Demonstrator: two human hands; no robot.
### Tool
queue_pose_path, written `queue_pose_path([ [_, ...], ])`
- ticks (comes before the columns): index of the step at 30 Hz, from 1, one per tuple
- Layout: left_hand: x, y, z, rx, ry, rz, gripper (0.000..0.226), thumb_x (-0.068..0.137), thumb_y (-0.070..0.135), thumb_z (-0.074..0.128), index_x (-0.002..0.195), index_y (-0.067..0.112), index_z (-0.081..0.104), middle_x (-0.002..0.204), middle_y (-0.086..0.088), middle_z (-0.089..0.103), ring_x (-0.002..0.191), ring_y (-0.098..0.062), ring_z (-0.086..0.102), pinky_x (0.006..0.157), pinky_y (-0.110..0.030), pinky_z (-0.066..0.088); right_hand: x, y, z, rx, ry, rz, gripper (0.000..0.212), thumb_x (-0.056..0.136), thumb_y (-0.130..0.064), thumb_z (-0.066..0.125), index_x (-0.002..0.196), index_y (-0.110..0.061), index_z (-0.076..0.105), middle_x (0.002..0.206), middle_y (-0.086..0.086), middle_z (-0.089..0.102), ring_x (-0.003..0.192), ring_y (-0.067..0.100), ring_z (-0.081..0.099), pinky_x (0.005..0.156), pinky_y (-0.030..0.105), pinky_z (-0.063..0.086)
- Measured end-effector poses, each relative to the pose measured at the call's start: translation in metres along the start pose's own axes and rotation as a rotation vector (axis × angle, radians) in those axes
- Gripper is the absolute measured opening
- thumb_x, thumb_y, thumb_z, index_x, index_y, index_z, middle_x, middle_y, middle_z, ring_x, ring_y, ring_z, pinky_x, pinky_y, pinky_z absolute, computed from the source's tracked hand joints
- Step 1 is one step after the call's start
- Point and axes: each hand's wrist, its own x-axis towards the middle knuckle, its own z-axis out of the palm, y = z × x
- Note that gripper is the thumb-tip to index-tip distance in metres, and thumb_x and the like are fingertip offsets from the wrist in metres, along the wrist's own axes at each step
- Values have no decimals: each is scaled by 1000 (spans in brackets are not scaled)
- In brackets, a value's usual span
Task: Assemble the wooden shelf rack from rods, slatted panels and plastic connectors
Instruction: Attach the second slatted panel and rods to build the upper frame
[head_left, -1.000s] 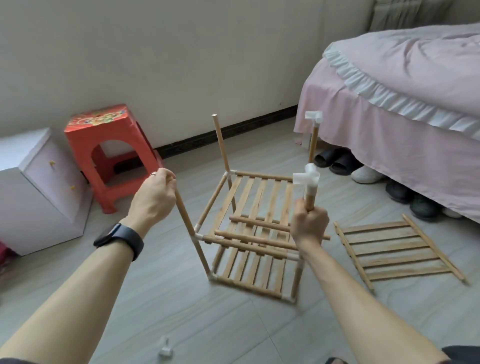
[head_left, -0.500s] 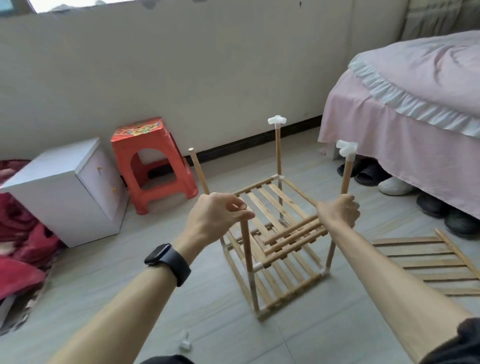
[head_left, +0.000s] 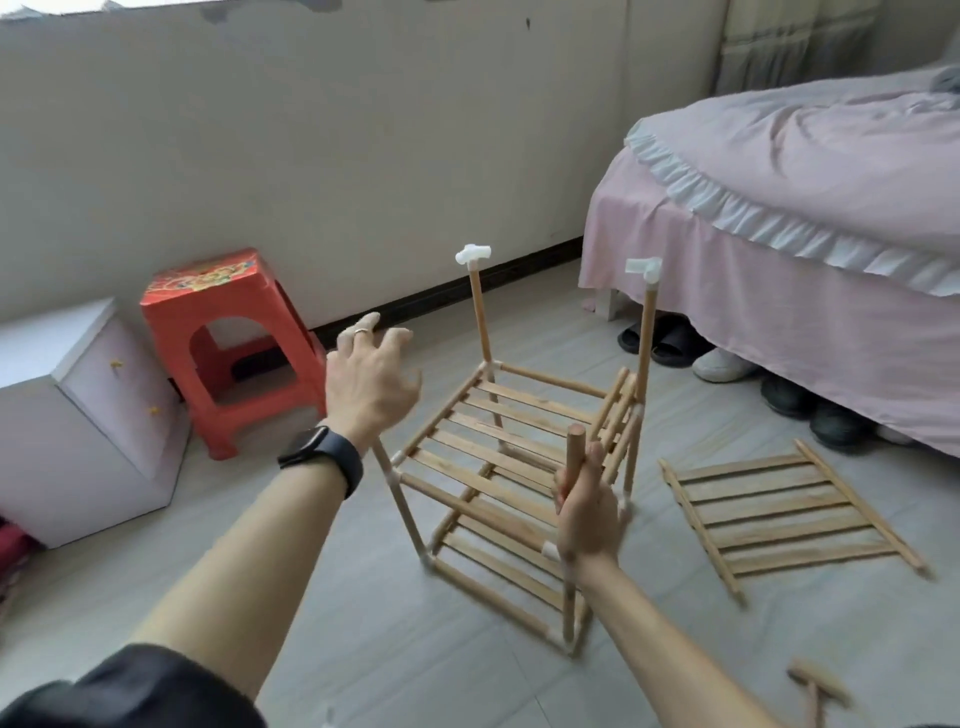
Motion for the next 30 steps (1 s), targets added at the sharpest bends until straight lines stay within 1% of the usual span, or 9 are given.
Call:
queue_pose_path([
  [3, 18, -48, 4, 79, -150, -136, 60, 96, 36, 56, 152, 25, 37, 167, -9, 17, 151, -30, 18, 117, -48, 27, 10, 2, 1, 54, 68, 15, 69, 89, -79, 18, 55, -22, 37, 46, -6, 36, 43, 9, 35, 54, 31, 31],
  [5, 24, -67, 6, -48, -193, -139, 41, 99, 27, 50, 140, 26, 49, 151, -8, 46, 136, -31, 44, 110, -47, 41, 19, 4, 1, 96, 94, 21, 69, 85, -81, 21, 60, -21, 42, 47, -5, 36, 44, 10, 35, 53, 33, 30],
  [7, 21, -75, 7, -142, -139, -99, 18, 100, 26, 50, 114, 30, 60, 115, -3, 67, 109, -29, 62, 93, -45, 52, 30, 8, 1, 81, 136, 25, 72, 84, -82, 19, 61, -18, 44, 47, -4, 40, 46, 13, 40, 53, 34, 34],
  [9, 11, -80, 6, -198, -79, -96, 7, 98, 31, 54, 100, 33, 60, 95, 4, 70, 92, -25, 65, 81, -43, 56, 47, 10, -1, 34, 198, 44, 77, 85, -83, 15, 54, -20, 46, 47, -3, 49, 50, 18, 50, 58, 36, 43],
  [13, -18, -84, 7, -335, -19, -63, 10, 97, 31, 61, 104, 37, 64, 93, 13, 69, 86, -14, 68, 78, -36, 57, 88, 10, -6, -72, 299, 51, 95, 87, -85, 0, 43, -21, 53, 45, -2, 58, 46, 9, 58, 61, 34, 43],
  [17, -39, -83, 10, -341, 73, -14, 11, 95, 25, 65, 103, 33, 65, 84, 19, 62, 80, -10, 64, 70, -30, 52, 110, 13, 0, -130, 303, -42, 91, 84, -86, -5, 60, -15, 46, 48, -2, 56, 48, 7, 57, 55, 27, 36],
  [20, -49, -87, 10, -369, 135, -12, 14, 93, 24, 70, 106, 26, 66, 89, 10, 67, 80, -11, 63, 73, -32, 54, 118, 22, 8, -164, 244, -93, 74, 95, -75, 7, 88, -13, 47, 70, 1, 59, 61, 12, 58, 59, 30, 38],
  [24, -65, -95, 2, -415, 172, -73, 20, 90, 23, 75, 109, 20, 70, 94, 3, 71, 84, -17, 66, 77, -32, 55, 115, 36, 13, -302, 82, -136, 42, 102, -60, 18, 99, -22, 35, 75, 0, 59, 61, 12, 60, 46, 22, 36],
  [30, -89, -99, 0, -498, 218, -112, 18, 87, 25, 79, 104, 22, 74, 88, 13, 71, 78, 0, 63, 66, -8, 45, 123, 62, 4, -616, -165, 69, 25, 108, -45, 27, 112, -21, 32, 99, 6, 59, 72, 16, 57, 55, 29, 43],
])
